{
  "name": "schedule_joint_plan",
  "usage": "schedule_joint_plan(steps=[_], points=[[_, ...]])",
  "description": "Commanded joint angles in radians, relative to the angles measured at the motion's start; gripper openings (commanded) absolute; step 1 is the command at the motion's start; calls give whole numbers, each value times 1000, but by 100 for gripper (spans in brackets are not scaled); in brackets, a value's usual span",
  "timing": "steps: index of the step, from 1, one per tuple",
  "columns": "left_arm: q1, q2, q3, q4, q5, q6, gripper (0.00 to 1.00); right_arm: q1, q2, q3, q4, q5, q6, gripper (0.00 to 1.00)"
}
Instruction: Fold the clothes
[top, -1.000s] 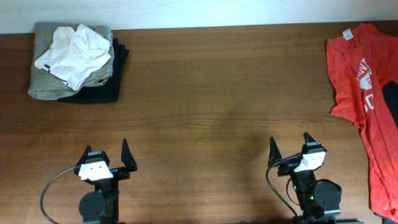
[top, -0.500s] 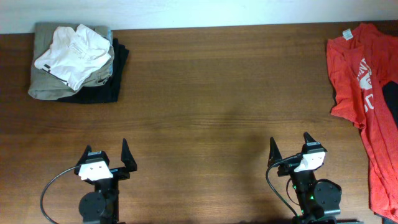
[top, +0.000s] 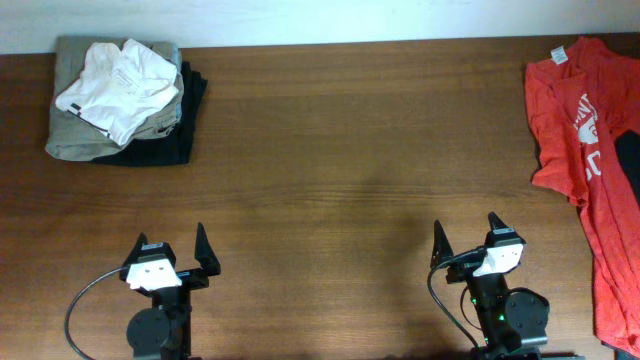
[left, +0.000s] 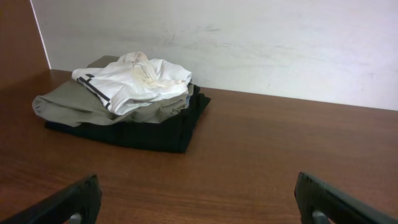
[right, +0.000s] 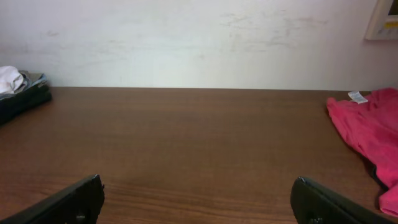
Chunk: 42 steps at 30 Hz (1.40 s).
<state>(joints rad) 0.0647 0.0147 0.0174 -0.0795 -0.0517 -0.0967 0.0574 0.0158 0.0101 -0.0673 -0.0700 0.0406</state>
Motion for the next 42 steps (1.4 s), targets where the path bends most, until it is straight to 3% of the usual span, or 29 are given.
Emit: schedule_joint_plan(steps=[1,7,13,17,21,23,27,32,38,42], points=[[-5,-8,-8,0,11,16,99,-7,-8,-5,-4,-5,-7,99],[-5,-8,-8,0,11,16,99,-6,-8,-5,20,-51,4,99],[-5,-8,-8,0,11,16,99,-5,-8,-5,79,-466,373,99],[-5,-8,-8,0,11,16,99,-5,-8,-5,119,-469,417,99],[-5,-8,-8,0,11,16,99,-6,-8,-2,433,-410,417,99],[-5,-8,-8,0,11,16,99,-6,-6,38,464,-270,403,99],[-5,-8,-8,0,11,16,99,-6,53,152,381,-109,272,99],[-5,-8,-8,0,11,16,99,-6,333,419,246,56,119,99],[-5,-8,-8,0,11,16,99,-21,808,842,-58,303,40,99],[-5,-8,-8,0,11,16,99,-120,1178,1213,-425,352,15,99]])
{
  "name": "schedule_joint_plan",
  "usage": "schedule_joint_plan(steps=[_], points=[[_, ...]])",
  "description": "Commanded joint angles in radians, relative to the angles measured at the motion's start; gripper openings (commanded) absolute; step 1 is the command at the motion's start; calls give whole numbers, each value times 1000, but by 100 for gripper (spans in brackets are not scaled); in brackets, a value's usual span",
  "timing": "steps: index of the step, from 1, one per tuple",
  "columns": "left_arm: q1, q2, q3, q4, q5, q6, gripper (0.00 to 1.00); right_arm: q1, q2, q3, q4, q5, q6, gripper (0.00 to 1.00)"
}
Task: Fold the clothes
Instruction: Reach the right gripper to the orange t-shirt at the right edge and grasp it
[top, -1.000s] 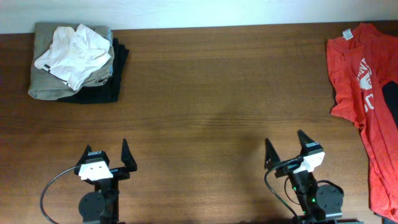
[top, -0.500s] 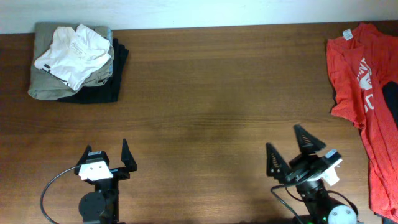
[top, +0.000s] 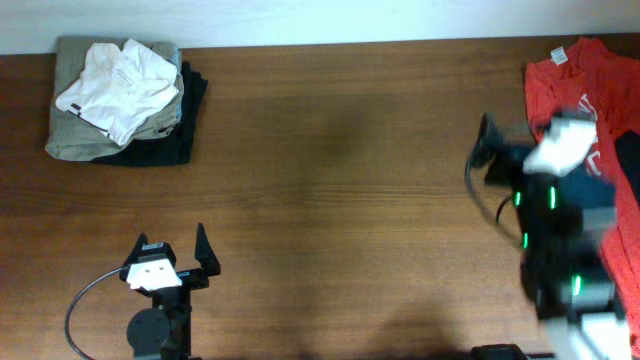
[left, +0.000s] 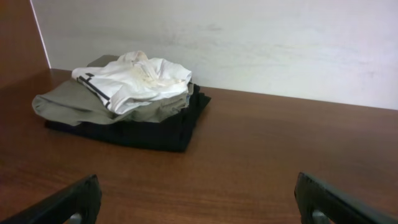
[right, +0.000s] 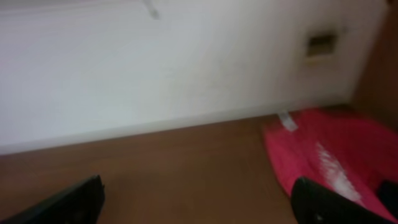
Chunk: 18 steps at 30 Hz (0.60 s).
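A red T-shirt lies spread out and rumpled at the table's right edge, and the right wrist view shows the same red T-shirt ahead to the right. My right gripper is blurred, open and empty, raised beside the shirt's left edge; in its own view the right gripper has wide-apart jaws over bare wood. My left gripper rests open and empty near the front left, and the left gripper faces a stack of folded clothes.
The folded stack at the back left has a white garment on olive and black ones. A dark garment shows beside the red shirt at the right edge. A white wall runs along the table's far side.
My right arm has left its resting place at the front right and is now raised farther back and right, beside the red shirt, still open. The left arm has not moved.
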<state>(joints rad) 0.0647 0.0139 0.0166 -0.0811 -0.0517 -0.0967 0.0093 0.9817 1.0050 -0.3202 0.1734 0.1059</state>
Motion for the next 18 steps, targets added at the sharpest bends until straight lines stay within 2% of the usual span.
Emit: schedule_joint_plan(steps=[1,3,7,9,16,18], points=[[-5,-7,-7,1,11,16,99,-98,296,309,-268,109,-50,99],[-5,-7,-7,1,11,16,99,-145,455,472,-435,109,-50,99],[-5,-7,-7,1,11,16,99,-203,626,596,-565,146,-50,99],[-5,-7,-7,1,11,16,99,-238,684,599,-575,206,-50,99],[-5,-7,-7,1,11,16,99,-341,881,599,-587,197,-49,100],[-5,-7,-7,1,11,16,99,-369,935,599,-584,188,-49,94]])
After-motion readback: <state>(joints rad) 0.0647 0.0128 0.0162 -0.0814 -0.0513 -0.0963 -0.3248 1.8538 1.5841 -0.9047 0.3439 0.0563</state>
